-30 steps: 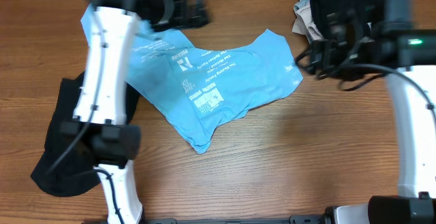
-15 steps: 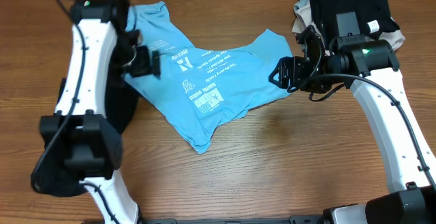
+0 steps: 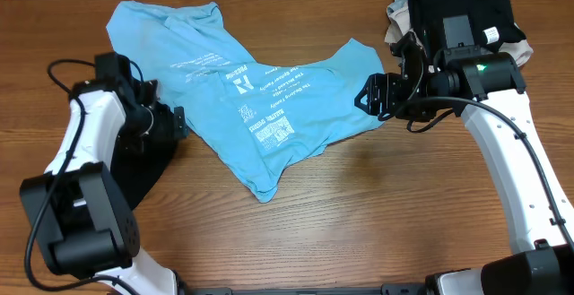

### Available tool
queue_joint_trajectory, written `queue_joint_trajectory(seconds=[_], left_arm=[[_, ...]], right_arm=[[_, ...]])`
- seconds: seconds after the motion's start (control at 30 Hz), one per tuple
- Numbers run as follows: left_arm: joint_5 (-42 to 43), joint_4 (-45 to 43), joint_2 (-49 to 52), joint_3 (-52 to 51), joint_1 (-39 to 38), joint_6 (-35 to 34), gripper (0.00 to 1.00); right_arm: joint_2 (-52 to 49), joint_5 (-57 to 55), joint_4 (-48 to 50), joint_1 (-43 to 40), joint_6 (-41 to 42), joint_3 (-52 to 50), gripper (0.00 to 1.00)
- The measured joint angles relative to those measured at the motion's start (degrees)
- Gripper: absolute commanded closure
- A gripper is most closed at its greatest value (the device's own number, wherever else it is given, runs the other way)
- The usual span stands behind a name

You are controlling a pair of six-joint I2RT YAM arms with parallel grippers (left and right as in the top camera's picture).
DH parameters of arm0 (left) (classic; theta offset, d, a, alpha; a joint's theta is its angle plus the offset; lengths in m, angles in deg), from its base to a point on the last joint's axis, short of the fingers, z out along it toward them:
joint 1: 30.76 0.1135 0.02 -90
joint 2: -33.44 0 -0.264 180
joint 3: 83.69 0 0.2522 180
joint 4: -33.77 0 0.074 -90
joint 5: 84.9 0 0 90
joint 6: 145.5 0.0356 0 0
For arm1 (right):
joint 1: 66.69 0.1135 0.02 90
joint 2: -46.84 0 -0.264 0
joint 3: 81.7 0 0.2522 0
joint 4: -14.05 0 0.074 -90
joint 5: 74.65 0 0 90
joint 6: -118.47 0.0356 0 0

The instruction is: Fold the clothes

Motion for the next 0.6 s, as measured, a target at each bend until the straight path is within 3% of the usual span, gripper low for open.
queue_joint_trajectory(seconds=[0.6], left_arm=[[-10.84,-14.08,8.31,-0.59,2.05,3.13,0.0]], right_arm=[[0.0,-4.87,-0.7,0.0,0.17,0.0,0.17]])
